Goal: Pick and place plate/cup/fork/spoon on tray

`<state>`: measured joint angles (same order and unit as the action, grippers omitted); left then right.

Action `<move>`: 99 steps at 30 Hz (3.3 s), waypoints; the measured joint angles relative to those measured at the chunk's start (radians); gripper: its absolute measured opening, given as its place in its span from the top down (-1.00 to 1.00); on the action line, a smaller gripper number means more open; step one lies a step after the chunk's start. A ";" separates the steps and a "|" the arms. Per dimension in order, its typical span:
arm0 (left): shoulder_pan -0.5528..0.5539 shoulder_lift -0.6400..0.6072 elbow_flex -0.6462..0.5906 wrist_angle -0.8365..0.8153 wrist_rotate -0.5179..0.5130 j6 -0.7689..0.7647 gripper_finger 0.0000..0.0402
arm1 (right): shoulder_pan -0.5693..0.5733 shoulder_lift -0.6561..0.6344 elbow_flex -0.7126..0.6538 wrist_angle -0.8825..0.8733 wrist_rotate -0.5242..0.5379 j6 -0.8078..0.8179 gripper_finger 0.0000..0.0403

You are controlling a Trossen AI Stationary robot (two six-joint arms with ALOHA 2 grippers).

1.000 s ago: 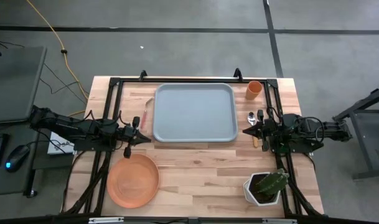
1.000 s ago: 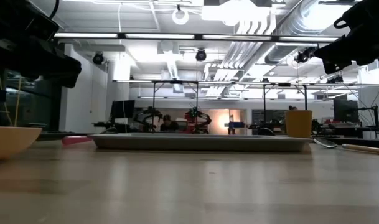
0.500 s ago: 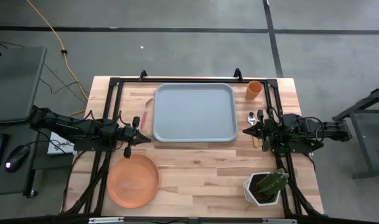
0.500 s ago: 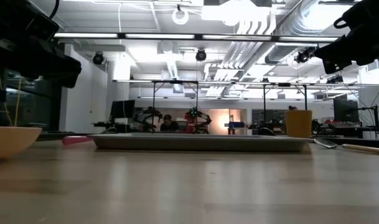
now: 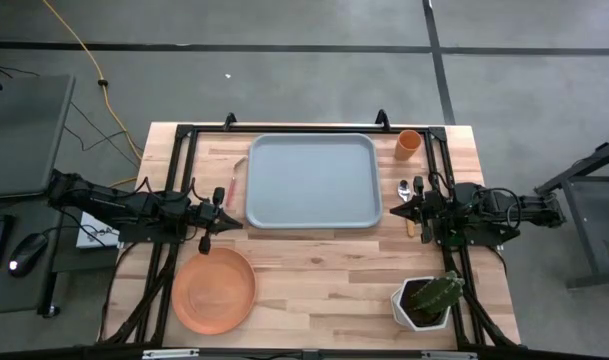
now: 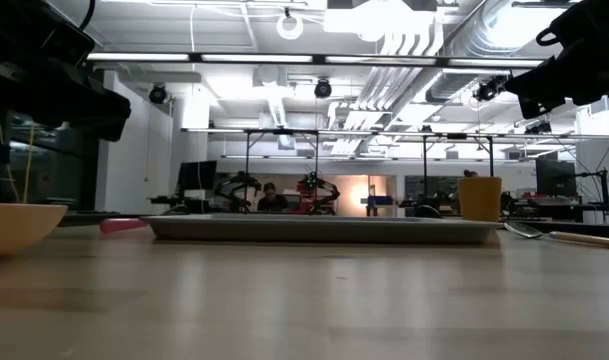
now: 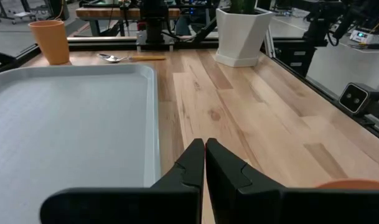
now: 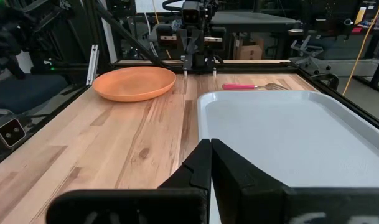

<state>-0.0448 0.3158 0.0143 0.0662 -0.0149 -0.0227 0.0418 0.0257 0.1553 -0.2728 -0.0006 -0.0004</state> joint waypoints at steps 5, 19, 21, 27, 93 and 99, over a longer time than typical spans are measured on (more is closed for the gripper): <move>0.000 0.000 0.000 0.000 0.000 0.000 0.98 | 0.000 0.000 0.000 0.000 0.000 0.000 1.00; 0.000 0.000 0.000 0.000 0.000 0.000 0.98 | 0.000 0.000 0.000 0.000 0.000 0.000 1.00; 0.000 0.000 0.000 0.001 0.000 0.003 0.98 | 0.000 0.000 0.000 0.000 0.000 0.000 1.00; 0.000 0.000 0.000 0.046 0.000 0.048 0.98 | 0.000 0.000 0.000 0.000 0.000 0.000 1.00; -0.049 1.338 0.950 -0.874 0.324 0.210 0.96 | 0.000 0.000 0.000 -0.025 0.000 0.000 1.00; 0.083 1.338 1.306 -1.092 0.381 0.152 0.99 | 0.000 0.000 0.000 -0.032 0.000 0.000 1.00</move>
<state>0.0380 1.6543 1.3200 -1.0258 0.3656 0.1295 0.0416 0.0257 0.1552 -0.3046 -0.0006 -0.0002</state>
